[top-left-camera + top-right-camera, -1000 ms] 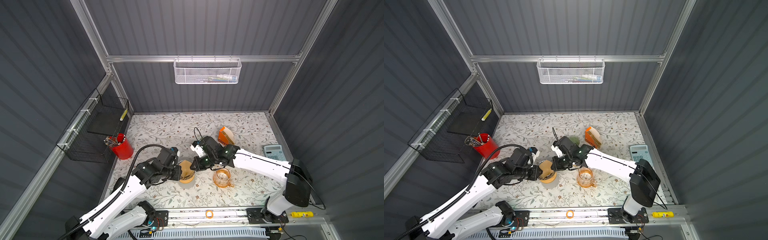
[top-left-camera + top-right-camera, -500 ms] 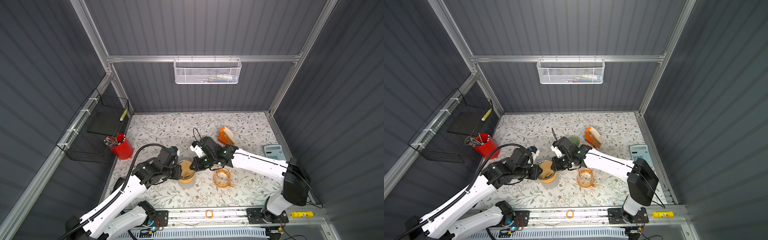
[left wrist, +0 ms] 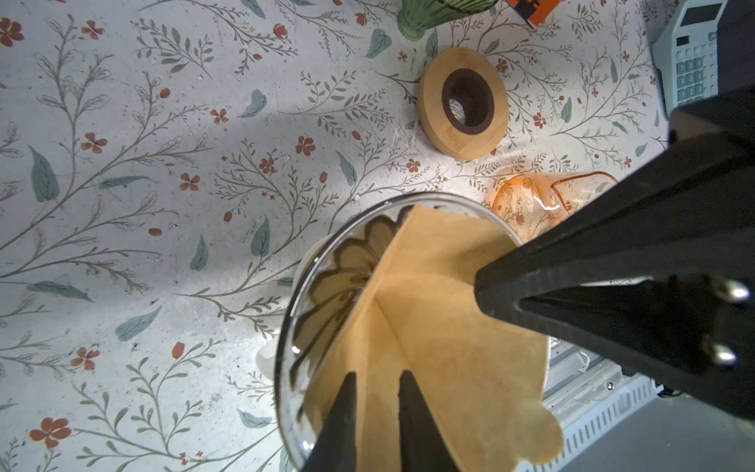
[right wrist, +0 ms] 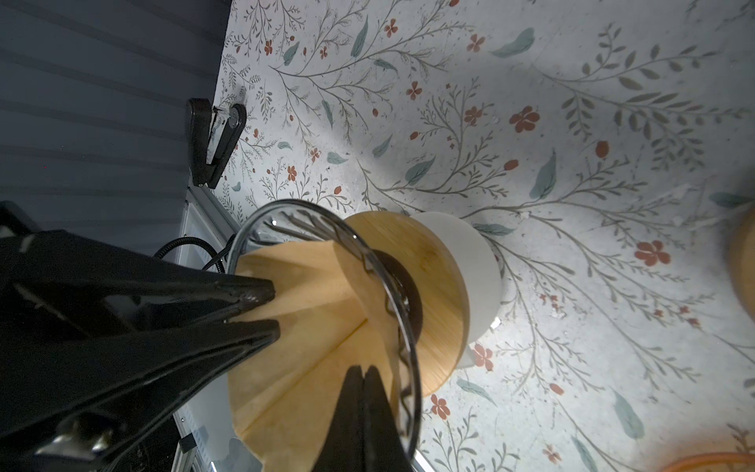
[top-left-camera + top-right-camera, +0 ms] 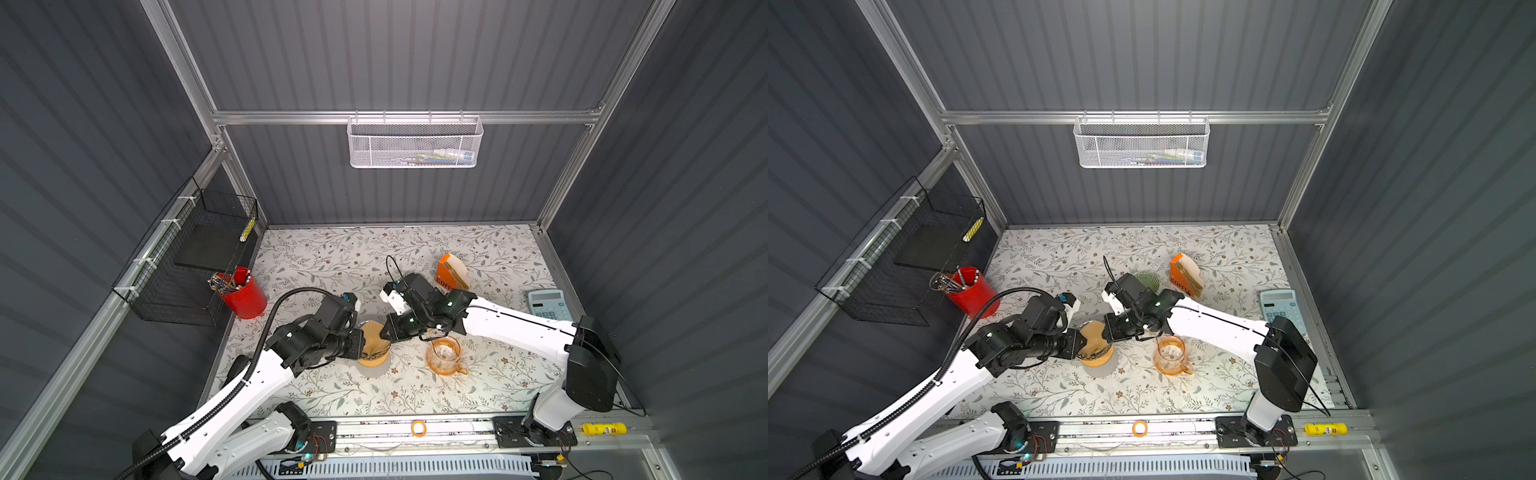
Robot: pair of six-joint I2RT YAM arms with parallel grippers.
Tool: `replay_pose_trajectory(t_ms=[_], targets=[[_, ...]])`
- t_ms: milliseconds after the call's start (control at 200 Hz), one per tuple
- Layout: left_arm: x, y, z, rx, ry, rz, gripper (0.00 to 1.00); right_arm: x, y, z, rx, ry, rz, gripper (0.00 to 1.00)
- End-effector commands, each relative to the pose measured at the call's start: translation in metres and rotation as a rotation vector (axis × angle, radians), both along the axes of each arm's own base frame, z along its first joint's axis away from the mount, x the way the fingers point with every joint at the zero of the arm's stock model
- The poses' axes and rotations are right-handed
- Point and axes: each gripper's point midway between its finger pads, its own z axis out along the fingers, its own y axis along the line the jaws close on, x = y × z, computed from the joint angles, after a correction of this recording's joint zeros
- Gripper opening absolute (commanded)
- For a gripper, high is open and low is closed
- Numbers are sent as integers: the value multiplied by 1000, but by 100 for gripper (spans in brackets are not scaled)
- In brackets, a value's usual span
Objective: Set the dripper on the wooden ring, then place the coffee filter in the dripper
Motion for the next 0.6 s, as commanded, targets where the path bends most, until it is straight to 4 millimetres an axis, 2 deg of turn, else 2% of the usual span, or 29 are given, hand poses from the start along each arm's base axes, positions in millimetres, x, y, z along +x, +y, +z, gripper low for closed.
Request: replay_pose_trajectory(t_ms=[0, 330, 595], targets=[[-1, -9, 25, -69, -34, -37, 21, 1, 1, 23, 35, -39, 4, 3], [-4, -15, 43, -125, -60, -59, 22, -3, 2, 44, 87, -47, 1, 3], [-12, -20, 38, -151, -15, -89, 22, -14, 4, 47, 91, -39, 15, 4]])
